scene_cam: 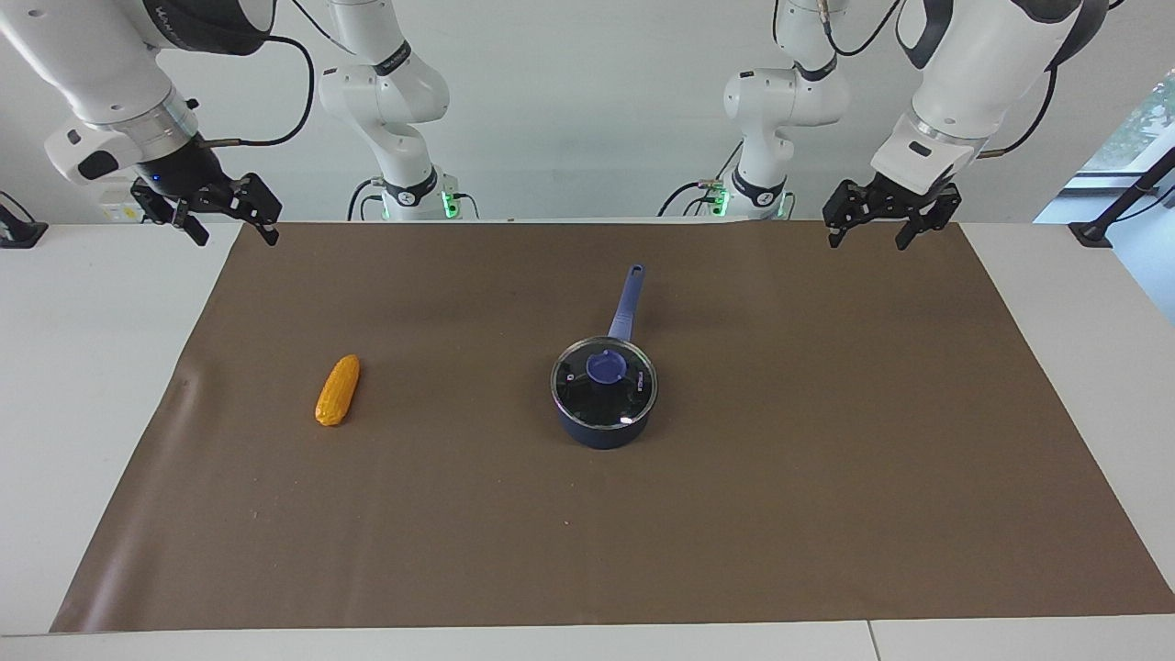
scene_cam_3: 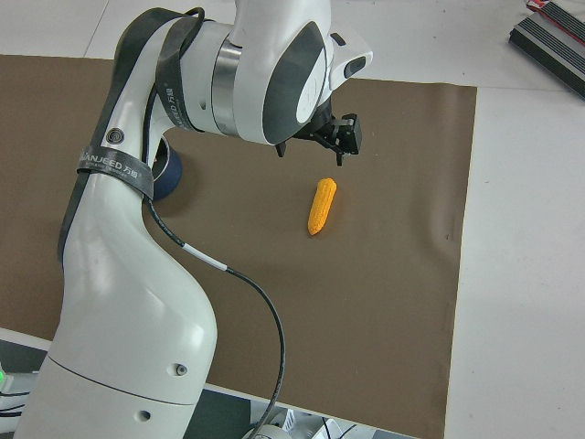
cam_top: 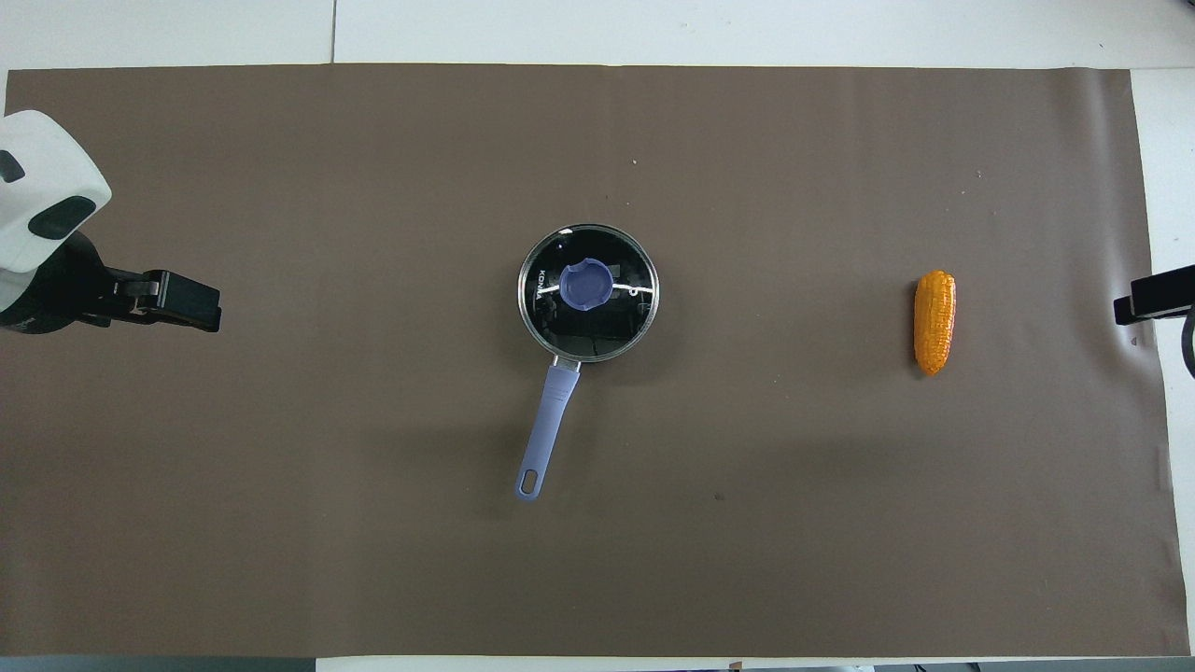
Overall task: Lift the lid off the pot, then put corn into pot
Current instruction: 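Reach the left gripper to the pot lid while the right gripper reaches the corn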
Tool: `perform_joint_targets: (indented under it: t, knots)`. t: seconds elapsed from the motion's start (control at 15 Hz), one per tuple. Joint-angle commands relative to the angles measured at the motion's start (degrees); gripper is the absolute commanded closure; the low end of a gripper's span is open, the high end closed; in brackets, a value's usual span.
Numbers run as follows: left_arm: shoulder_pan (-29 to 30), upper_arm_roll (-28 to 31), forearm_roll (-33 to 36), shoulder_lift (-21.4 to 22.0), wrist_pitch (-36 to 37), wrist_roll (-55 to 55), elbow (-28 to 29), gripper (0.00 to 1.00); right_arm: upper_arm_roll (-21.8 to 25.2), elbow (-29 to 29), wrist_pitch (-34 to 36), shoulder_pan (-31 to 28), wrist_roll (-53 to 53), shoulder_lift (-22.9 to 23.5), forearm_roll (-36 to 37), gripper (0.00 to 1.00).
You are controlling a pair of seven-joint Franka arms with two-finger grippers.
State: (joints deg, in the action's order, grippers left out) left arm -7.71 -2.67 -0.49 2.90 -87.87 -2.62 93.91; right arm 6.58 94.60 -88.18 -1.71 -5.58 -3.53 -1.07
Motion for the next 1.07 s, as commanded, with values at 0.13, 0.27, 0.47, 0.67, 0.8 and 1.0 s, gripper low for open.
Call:
perform_joint_targets:
  t: [0.13,0.27,0.47,0.67,0.8,1.0]
  knots:
    - [0.16,-0.41,-0.91,1.58,0.59,0.95,1.19,0.00,-0.34,0.59,-1.12,-0.40,-1.36,-0.51,-0.34,0.00]
    - [-0.45,-0.41,-0.83,1.58,-0.11,0.77,1.27,0.00,-0.34,0.59,-1.03,-0.40,-1.45,-0.51,-0.43,0.00]
    - [-1.42,-0.41,-0.48,1.67,1.12,0.42,1.18,0.00,-0.34,0.68,-1.29,-0.40,-0.75,-0.60,-0.52,0.00]
    - [-1.34,-0.41,-0.03,1.67,1.21,0.42,1.18,0.00,-0.43,0.77,-1.20,-0.31,-1.27,-0.69,-0.52,0.00]
    - [-2.30,-0.49,-0.30,2.02,0.77,-0.10,1.89,0.00,-1.21,3.12,-3.55,-0.23,-1.98,-1.30,-0.60,0.00]
    - [-5.80,-0.67,-0.83,1.94,-2.47,-3.87,2.06,0.00,-1.74,14.62,-19.62,1.70,-1.89,-4.37,-0.52,0.00]
